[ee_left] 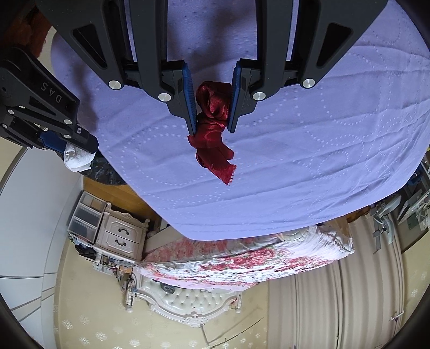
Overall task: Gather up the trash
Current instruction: 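Carry the tissue and red cloth over the black bin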
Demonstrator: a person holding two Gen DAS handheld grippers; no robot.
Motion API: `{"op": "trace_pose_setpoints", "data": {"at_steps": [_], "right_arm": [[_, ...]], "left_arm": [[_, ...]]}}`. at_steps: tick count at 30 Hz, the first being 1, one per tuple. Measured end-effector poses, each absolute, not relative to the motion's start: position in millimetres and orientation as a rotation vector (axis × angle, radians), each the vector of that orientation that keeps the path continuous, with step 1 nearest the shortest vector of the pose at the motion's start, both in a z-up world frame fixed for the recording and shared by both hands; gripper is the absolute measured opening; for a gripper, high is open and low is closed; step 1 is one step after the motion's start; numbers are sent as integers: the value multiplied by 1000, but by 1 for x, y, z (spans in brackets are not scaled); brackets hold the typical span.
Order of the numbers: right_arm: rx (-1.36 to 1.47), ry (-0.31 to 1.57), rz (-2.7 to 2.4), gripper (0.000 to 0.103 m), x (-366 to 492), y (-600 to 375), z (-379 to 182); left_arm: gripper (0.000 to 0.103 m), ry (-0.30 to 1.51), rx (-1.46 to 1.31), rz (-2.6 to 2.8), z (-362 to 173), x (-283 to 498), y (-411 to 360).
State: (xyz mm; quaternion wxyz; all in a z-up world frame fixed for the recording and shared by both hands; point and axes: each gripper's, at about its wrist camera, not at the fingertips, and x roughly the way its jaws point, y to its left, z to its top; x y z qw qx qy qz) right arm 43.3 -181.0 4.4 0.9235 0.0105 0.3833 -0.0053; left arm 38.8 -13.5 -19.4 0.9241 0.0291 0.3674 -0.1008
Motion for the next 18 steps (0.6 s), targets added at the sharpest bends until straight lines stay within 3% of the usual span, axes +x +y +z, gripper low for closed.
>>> {"op": "trace_pose_setpoints", "data": {"at_steps": [18], "right_arm": [[76,753,-160,33,44,-255,10]], "left_arm": [[24,730,124,-308,-16,57,-91]]}}
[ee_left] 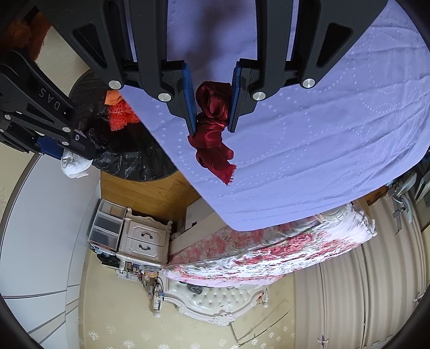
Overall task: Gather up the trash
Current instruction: 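Carry the tissue and red cloth over the black bin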
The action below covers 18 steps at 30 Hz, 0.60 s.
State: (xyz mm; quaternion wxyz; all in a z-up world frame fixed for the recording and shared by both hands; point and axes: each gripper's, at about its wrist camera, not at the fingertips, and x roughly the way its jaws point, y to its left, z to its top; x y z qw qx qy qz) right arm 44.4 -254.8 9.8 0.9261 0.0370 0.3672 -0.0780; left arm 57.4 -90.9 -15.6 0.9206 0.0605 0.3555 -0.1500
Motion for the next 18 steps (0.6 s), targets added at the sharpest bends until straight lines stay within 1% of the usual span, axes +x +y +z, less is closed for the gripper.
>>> {"op": "trace_pose_setpoints", "data": {"at_steps": [18], "right_arm": [[162,774,-257,34,61,-314,-8]], "left_arm": [[24,733,202,-363,-23,94,-159]]}}
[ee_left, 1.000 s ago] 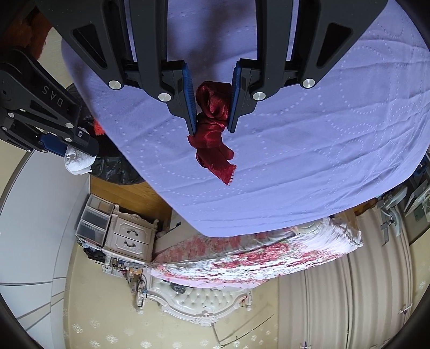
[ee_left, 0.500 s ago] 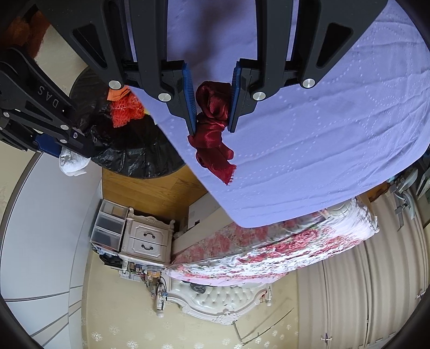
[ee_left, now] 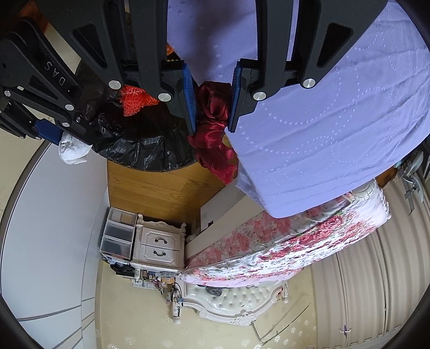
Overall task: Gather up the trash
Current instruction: 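Carry the tissue and red cloth over the black bin, then open both tools to drop the tissue and red cloth into the bin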
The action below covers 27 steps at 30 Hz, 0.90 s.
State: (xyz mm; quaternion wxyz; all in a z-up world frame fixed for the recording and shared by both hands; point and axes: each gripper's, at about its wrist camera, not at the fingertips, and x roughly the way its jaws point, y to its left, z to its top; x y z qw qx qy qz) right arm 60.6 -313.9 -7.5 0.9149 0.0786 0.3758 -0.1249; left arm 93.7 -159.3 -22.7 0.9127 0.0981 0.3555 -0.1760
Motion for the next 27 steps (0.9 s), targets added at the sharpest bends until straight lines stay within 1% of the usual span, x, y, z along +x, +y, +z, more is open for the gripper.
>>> {"op": "trace_pose_setpoints", "data": {"at_steps": [8,12,13,15,19,20,21,25,26,27], "right_arm": [[179,781,-272,34,67,-321,-15],[186,780,-276,34,68,-322,-15],[188,778,-278,35,69,-322,-16],[189,775,-284,35,69,-323,-16],[193,776,-291,36,69,-326,-17],[194,776,-293,38,69,-326,-17],[195,774,-295,43,69,-327,-17],[193,768,-300,44,67,-327,-16],[193,767,-302,46,67,-328,-16],[192,764,-306,51,67,-328,-15]], "left_arm": [[24,749,223,-357,-30,102,-173],[27,753,236,-358,-32,104,-179],[29,756,235,-357,-32,104,-179],[38,759,231,-354,-33,105,-179],[46,757,226,-351,-32,105,-178],[51,757,225,-352,-32,105,-178],[55,756,222,-352,-31,105,-178],[64,751,217,-350,-30,104,-177],[67,748,218,-348,-30,103,-177],[69,744,218,-346,-30,102,-176]]}}
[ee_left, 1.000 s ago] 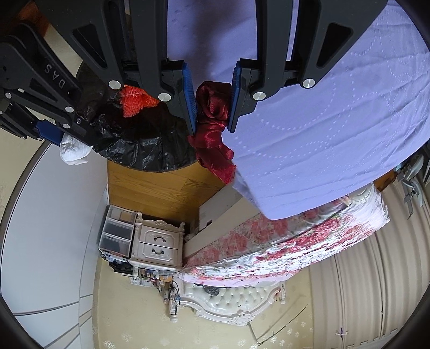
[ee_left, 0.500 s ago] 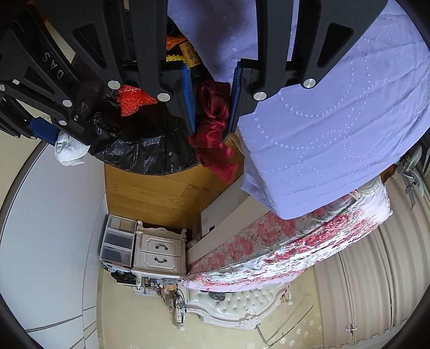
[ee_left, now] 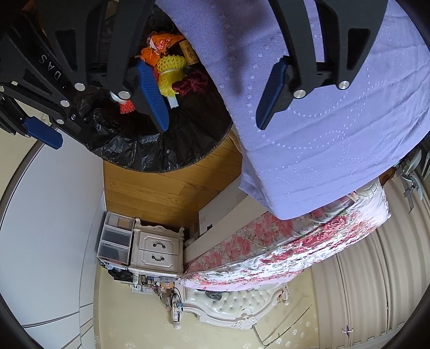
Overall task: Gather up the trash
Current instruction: 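Open both tools to drop the tissue and red cloth into the bin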
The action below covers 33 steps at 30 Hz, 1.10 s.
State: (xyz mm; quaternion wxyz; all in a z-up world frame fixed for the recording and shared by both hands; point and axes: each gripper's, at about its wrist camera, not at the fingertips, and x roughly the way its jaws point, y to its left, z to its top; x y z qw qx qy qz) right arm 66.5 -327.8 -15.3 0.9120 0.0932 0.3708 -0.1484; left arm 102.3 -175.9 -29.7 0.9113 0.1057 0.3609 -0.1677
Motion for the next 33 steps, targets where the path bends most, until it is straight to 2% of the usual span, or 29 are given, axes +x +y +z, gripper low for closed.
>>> {"op": "trace_pose_setpoints", "data": {"at_steps": [9,19,33], "right_arm": [[187,742,-331,66,62,-327,-10],[174,722,-318,74,52,-314,-3],[139,714,-257,76,31,-273,6]], "left_arm": [[74,716,221,-322,-26,98,-167],[78,701,196,-286,-20,88,-146],[81,658,165,-267,-4,57,-107]]}}
